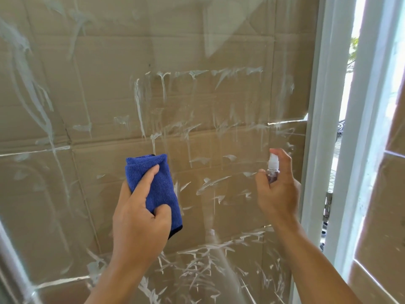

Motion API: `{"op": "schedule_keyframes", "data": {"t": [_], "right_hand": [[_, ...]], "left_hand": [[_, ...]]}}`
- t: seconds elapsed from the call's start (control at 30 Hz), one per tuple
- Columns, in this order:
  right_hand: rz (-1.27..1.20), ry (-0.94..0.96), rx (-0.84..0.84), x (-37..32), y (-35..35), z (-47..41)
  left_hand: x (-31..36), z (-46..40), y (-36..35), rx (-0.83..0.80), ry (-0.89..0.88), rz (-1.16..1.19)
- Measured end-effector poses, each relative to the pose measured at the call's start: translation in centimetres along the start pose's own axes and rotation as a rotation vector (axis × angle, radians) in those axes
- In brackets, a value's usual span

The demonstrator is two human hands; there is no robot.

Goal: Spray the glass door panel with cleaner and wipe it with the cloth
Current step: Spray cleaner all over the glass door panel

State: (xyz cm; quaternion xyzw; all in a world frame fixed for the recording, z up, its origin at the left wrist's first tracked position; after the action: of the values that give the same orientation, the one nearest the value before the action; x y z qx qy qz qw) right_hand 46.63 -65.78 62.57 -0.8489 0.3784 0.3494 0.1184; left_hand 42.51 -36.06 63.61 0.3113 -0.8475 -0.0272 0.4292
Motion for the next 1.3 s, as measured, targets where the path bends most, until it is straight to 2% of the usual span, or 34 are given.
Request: {"op": "schedule_keyframes", "data": {"t": [0.7, 1.3], "right_hand": [[0.025, -0.044, 0.136, 5.2, 5.1, -6.0], [0.139, -0.070, 0.113, 11.4, 7.2, -7.2]], "left_hand": [[3.3, 0.0, -7.2, -0.043, -0.037, 0.014], [4.1, 0.6, -13.2, -0.097, -0.036, 0.022]]}}
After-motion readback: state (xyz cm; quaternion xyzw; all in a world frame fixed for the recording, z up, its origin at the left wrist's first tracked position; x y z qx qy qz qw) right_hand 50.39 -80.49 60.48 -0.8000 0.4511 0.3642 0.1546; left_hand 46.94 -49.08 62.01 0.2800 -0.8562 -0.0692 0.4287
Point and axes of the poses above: each hand's wrist, its own z-axis away from the middle knuckle, its own y-axis out of the back of the hand, x = y × z, the point moved 7 cm from there along -z, towards the middle knuckle, and after that the axes turned 2 degrees about -x, right-handed, at the moved point
